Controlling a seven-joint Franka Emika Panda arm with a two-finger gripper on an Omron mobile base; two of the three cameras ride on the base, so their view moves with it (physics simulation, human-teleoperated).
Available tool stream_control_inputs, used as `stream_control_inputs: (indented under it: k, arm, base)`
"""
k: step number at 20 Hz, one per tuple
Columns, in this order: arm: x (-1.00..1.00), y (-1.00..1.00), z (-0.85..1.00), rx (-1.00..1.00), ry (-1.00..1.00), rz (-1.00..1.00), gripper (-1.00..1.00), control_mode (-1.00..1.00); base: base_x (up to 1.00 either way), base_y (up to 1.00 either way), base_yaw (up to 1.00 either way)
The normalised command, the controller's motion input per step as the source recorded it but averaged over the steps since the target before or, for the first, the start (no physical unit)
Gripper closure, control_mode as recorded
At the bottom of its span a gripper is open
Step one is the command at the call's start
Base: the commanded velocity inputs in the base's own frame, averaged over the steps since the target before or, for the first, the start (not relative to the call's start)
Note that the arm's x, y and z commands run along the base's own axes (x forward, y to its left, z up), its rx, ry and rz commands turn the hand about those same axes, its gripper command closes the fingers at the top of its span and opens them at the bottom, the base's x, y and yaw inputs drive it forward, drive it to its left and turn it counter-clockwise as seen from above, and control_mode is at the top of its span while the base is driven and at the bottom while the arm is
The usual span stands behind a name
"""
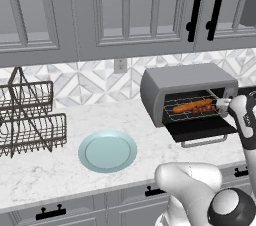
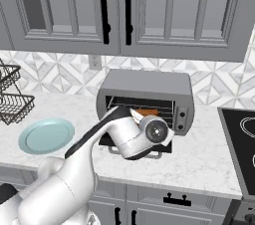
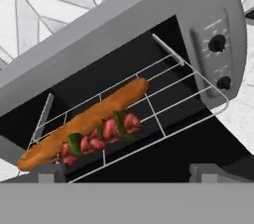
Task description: Pick up the kebab skewer and baguette bread, and place them inside the toaster oven. Close the toaster oven door and start by setting the timer.
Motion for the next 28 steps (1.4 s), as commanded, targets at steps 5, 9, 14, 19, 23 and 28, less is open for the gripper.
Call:
stream_control_inputs:
  k: [5,9,14,19,23,28]
  arm:
    - [0.0,0.26,-0.15,-0.4,-0.11,0.28,-1.0,-1.0]
    - [0.0,0.26,-0.22,-0.29,-0.11,0.12,-1.0,-1.0]
    - [0.0,0.06,-0.01,-0.03,-0.09,0.0,-1.0,-1.0]
    - [0.0,0.1,0.0,0.0,-0.07,0.0,-1.0,-1.0]
    - [0.0,0.26,0.0,-0.02,-0.01,0.0,-1.0,-1.0]
    - [0.0,0.04,0.0,-0.1,-0.07,0.0,-1.0,-1.0]
  base:
    - [0.0,0.0,0.0]
    - [0.0,0.0,0.0]
    - [0.0,0.0,0.0]
    - [0.0,0.0,0.0]
    - [0.0,0.0,0.0]
    - [0.0,0.0,0.0]
